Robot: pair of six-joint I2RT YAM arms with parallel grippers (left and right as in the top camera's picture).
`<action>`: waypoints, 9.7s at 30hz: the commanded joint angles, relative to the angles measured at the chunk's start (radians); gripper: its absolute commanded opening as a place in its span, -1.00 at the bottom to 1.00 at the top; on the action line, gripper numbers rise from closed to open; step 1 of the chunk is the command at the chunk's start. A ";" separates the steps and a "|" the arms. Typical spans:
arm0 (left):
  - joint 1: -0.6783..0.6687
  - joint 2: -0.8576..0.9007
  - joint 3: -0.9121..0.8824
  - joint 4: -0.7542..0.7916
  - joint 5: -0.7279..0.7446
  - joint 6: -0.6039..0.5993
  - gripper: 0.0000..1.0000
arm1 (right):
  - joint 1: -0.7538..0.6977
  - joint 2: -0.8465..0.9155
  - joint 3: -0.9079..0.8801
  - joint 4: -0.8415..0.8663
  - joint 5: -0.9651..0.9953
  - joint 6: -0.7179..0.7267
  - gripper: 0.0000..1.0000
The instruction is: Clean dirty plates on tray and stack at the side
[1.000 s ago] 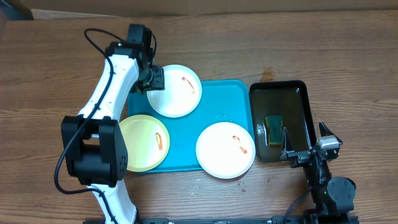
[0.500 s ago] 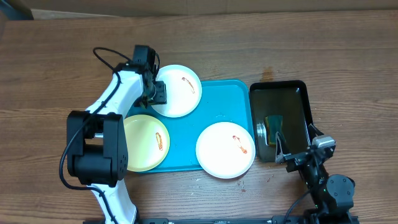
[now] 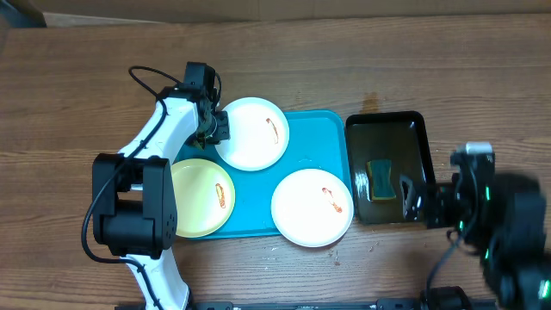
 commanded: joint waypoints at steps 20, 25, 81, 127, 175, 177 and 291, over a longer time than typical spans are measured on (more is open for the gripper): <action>-0.002 -0.001 0.069 -0.043 0.122 0.050 -0.88 | 0.022 0.828 0.138 -0.097 -0.050 0.108 0.61; -0.002 -0.001 0.069 -0.044 0.122 0.049 -0.88 | 0.041 0.834 -0.005 0.058 -0.031 0.136 0.63; -0.002 0.000 0.060 -0.031 0.119 0.046 -0.36 | 0.036 0.845 -0.173 0.451 -0.012 0.213 -0.93; -0.036 0.027 -0.040 0.087 0.112 0.020 -0.92 | 0.041 0.742 0.059 0.172 -0.005 0.172 -0.93; -0.036 0.026 -0.039 0.080 0.067 0.166 -0.92 | 0.498 1.140 0.266 0.779 0.164 -0.071 -0.93; -0.036 0.026 -0.039 0.081 0.067 0.164 -0.92 | 0.497 1.163 0.266 0.784 0.164 -0.056 -0.92; -0.213 -0.474 0.029 0.186 -0.467 0.269 -0.92 | 0.006 0.927 0.043 0.084 0.108 0.243 -0.92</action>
